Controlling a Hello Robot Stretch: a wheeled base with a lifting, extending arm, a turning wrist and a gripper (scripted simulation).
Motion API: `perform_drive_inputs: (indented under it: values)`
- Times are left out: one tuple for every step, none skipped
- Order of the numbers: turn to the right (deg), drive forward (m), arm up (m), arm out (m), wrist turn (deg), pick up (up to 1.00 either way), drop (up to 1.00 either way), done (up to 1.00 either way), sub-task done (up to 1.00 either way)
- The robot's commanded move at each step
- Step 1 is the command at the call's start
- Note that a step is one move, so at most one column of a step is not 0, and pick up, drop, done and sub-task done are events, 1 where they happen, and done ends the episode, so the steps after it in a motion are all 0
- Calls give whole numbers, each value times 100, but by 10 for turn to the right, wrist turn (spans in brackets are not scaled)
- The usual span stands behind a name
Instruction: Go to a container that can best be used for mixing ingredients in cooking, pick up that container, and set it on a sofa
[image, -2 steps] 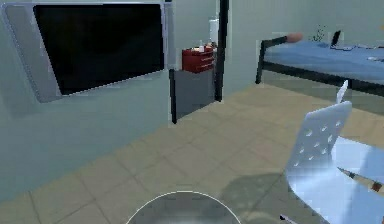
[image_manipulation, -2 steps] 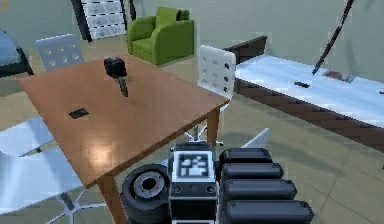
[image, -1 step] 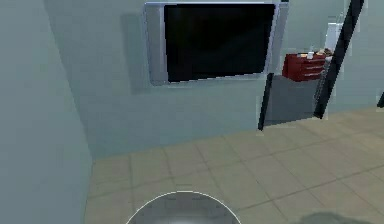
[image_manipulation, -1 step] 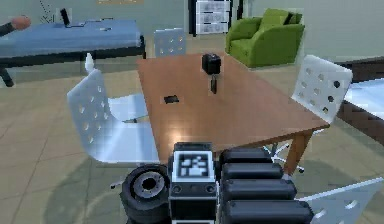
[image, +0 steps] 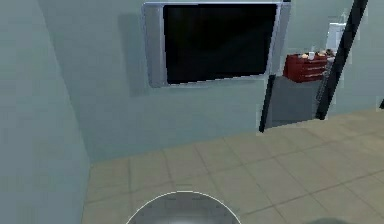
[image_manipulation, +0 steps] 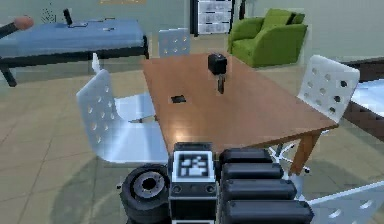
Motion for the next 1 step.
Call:
perform_drive_inputs:
  values:
    - [300,0,0,0,0,0,0,0,0]
